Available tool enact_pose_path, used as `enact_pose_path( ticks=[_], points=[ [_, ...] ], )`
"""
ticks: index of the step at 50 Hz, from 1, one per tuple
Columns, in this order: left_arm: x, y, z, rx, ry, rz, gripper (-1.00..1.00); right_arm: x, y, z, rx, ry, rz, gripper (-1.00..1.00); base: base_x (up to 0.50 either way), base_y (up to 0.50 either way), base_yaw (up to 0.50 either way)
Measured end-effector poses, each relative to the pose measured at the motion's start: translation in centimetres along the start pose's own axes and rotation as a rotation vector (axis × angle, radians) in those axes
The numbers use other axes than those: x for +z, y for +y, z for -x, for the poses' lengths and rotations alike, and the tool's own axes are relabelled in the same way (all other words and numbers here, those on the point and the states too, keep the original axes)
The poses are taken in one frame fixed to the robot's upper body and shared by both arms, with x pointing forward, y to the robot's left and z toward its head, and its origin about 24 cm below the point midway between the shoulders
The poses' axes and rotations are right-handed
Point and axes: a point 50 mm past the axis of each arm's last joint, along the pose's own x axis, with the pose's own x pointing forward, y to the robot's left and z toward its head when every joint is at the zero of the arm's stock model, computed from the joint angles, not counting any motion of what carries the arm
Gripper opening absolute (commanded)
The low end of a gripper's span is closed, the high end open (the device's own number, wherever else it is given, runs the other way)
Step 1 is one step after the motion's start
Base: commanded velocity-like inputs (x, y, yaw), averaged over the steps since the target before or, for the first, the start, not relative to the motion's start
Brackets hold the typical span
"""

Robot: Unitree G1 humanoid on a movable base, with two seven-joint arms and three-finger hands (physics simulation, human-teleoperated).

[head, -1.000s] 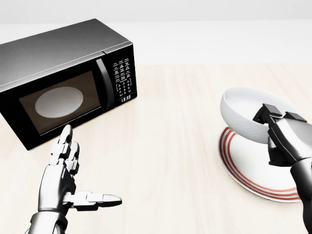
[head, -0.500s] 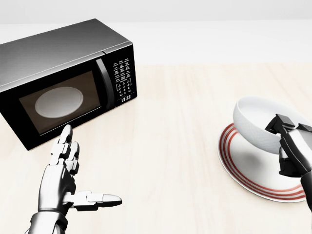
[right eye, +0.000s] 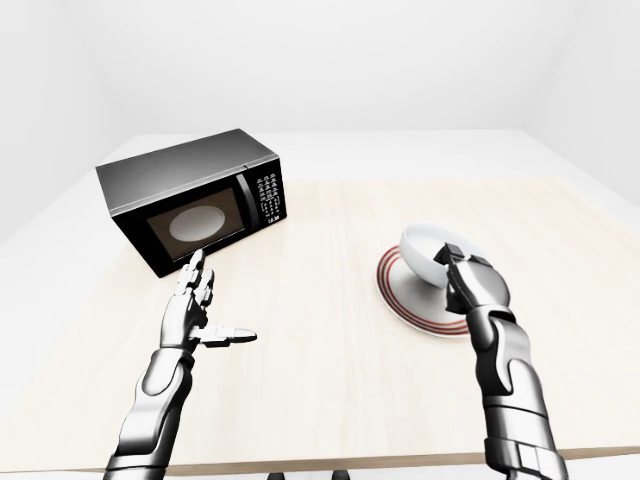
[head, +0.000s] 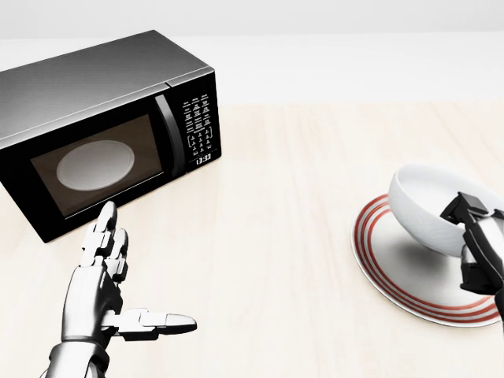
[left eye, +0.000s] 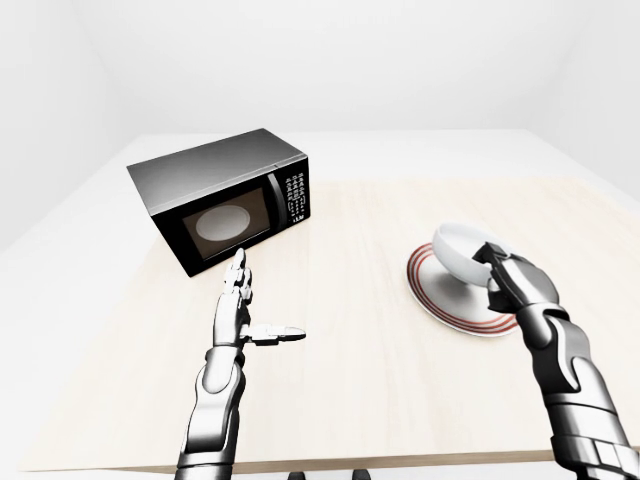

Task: Pick up the white bowl and put it on the plate.

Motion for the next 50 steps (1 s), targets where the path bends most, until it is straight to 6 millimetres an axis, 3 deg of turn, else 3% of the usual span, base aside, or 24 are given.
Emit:
enact_pose_path(
  ticks=[42,43,44,45,46,50],
  points=[
    [0.0,0.0,0.0,0.0,0.0,0.0,1.0,-1.6,2.1,0.2,0.031,0.06,0.0,-1.0,0.0,0.0,0.0],
    [0.0,0.0,0.0,0.0,0.0,0.0,1.0,-1.6,2.1,0.2,0.031,0.06,-0.001,-0.61,0.0,0.0,0.0],
    [0.0,0.0,0.0,0.0,0.0,0.0,1.0,-1.6,2.0,0.2,0.029,0.06,0.008,0.0,0.0,0.0,0.0],
    [0.0,0.0,0.0,0.0,0.0,0.0,1.0,-1.6,2.0,0.2,0.027,0.06,0.009,0.36,0.0,0.0,0.0],
    [0.0,0.0,0.0,0.0,0.0,0.0,1.0,-1.6,2.0,0.2,0.026,0.06,0.011,0.92,0.0,0.0,0.0],
    [0.0,0.0,0.0,0.0,0.0,0.0,1.0,-1.6,1.9,0.2,0.022,0.062,0.018,1.0,0.0,0.0,0.0]
  ],
)
